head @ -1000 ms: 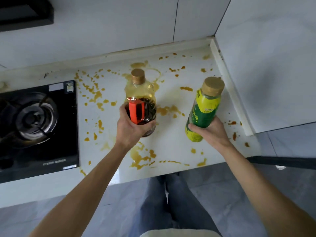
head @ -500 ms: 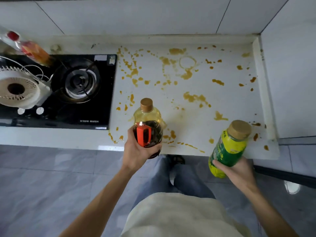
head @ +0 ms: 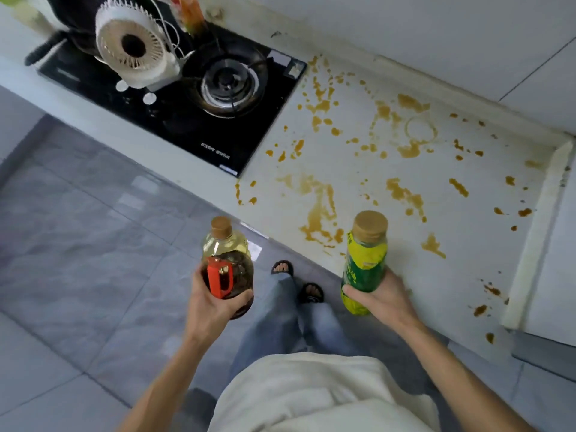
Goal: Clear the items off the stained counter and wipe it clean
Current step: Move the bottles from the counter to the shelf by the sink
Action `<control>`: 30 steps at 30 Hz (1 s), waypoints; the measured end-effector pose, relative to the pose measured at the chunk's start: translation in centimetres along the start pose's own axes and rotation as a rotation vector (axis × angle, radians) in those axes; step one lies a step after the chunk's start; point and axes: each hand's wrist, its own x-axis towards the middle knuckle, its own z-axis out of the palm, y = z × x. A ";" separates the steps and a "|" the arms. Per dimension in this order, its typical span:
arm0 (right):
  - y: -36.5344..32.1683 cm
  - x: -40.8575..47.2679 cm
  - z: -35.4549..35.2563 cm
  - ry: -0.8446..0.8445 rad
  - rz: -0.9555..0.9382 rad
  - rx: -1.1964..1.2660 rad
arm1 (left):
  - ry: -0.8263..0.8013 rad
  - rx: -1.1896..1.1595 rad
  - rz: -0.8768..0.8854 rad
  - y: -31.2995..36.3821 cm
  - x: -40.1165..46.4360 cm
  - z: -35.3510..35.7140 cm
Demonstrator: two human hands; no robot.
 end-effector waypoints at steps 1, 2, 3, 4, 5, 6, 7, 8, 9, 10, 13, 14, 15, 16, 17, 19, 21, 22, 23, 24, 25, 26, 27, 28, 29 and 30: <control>-1.1 0.6 0.7 -0.031 -0.029 -0.013 | 0.028 0.003 -0.031 -1.4 -0.8 -0.9; -2.2 1.3 1.3 -0.061 -0.059 -0.023 | 0.053 0.007 -0.065 -2.8 -1.6 -1.7; -3.5 1.9 2.1 -0.090 -0.089 -0.039 | 0.083 0.003 -0.104 -4.4 -2.6 -2.4; -4.8 2.6 2.9 -0.118 -0.119 -0.059 | 0.115 -0.008 -0.143 -5.9 -3.5 -3.0; -6.1 3.2 3.9 -0.147 -0.152 -0.081 | 0.150 -0.021 -0.179 -7.4 -4.5 -3.6; -7.4 3.7 4.9 -0.174 -0.190 -0.104 | 0.189 -0.035 -0.213 -8.7 -5.4 -4.2; -8.8 4.2 6.0 -0.202 -0.229 -0.127 | 0.229 -0.055 -0.248 -10.0 -6.3 -4.8; -10.1 4.6 7.1 -0.232 -0.259 -0.149 | 0.267 -0.077 -0.283 -11.2 -7.2 -5.3; -11.4 4.9 8.3 -0.265 -0.285 -0.170 | 0.302 -0.099 -0.313 -12.2 -8.0 -5.9; -12.6 5.2 9.5 -0.298 -0.310 -0.189 | 0.333 -0.117 -0.338 -13.1 -8.7 -6.5; -16.4 5.8 13.3 -0.372 -0.389 -0.247 | 0.407 -0.154 -0.410 -15.8 -10.4 -8.3; -17.5 5.9 14.7 -0.394 -0.408 -0.266 | 0.426 -0.166 -0.440 -16.5 -10.7 -9.0; -18.6 5.9 16.0 -0.414 -0.422 -0.283 | 0.442 -0.180 -0.469 -17.1 -10.9 -9.7; -19.6 5.8 17.4 -0.432 -0.430 -0.304 | 0.457 -0.198 -0.492 -17.7 -10.9 -10.3; -20.5 5.8 18.6 -0.449 -0.435 -0.328 | 0.473 -0.212 -0.511 -18.3 -10.9 -11.0; -22.0 5.6 21.0 -0.477 -0.448 -0.363 | 0.500 -0.236 -0.541 -19.4 -10.2 -12.8; -23.1 5.6 22.9 -0.499 -0.465 -0.397 | 0.505 -0.266 -0.561 -20.2 -9.1 -14.6; -23.5 5.7 23.7 -0.506 -0.471 -0.417 | 0.501 -0.269 -0.562 -20.5 -8.3 -15.5; -23.8 5.9 24.3 -0.510 -0.475 -0.438 | 0.498 -0.272 -0.562 -20.7 -7.4 -16.5; -24.2 6.0 25.0 -0.511 -0.477 -0.457 | 0.501 -0.277 -0.562 -20.9 -6.5 -17.5; -24.5 6.2 25.5 -0.513 -0.476 -0.473 | 0.508 -0.283 -0.559 -21.0 -5.5 -18.6; -24.7 6.5 26.0 -0.514 -0.470 -0.488 | 0.517 -0.288 -0.554 -21.0 -4.4 -19.6; -25.0 6.8 26.5 -0.514 -0.460 -0.500 | 0.527 -0.295 -0.549 -21.0 -3.2 -20.7; -25.2 7.1 26.9 -0.511 -0.447 -0.511 | 0.537 -0.306 -0.544 -20.9 -2.0 -21.7; -25.5 7.6 27.4 -0.509 -0.433 -0.521 | 0.547 -0.318 -0.536 -20.8 -0.8 -22.7; -25.8 8.1 27.9 -0.509 -0.424 -0.531 | 0.562 -0.328 -0.527 -20.6 0.5 -23.7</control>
